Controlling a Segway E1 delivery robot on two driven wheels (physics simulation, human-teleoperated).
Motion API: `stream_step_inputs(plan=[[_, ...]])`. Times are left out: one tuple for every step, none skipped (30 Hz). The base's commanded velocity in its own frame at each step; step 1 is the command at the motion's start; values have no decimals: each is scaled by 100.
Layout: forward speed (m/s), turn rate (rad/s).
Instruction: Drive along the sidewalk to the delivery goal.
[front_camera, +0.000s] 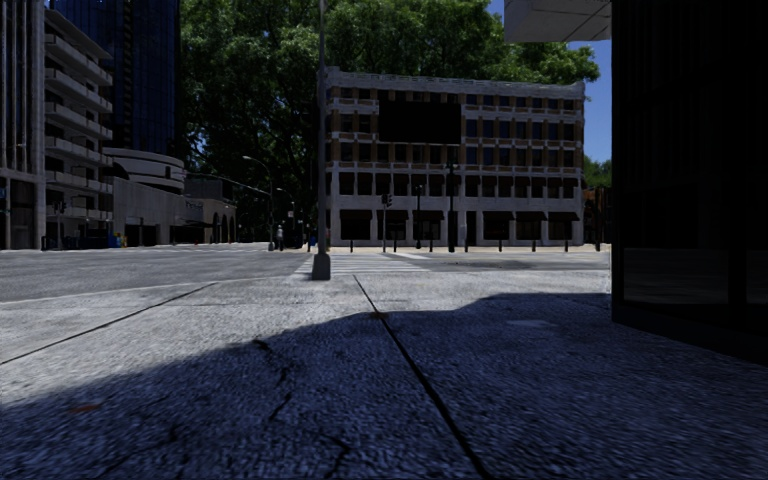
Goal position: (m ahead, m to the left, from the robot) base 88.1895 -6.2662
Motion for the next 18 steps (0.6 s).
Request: stream_step_inputs(plan=[[200, 0], [200, 0], [200, 0], [200, 0], [200, 0], [200, 0], [200, 0], [200, 0], [200, 0], [200, 0], [200, 0], [200, 0], [200, 0], [200, 0], [200, 0], [200, 0], [200, 0], [200, 0]])
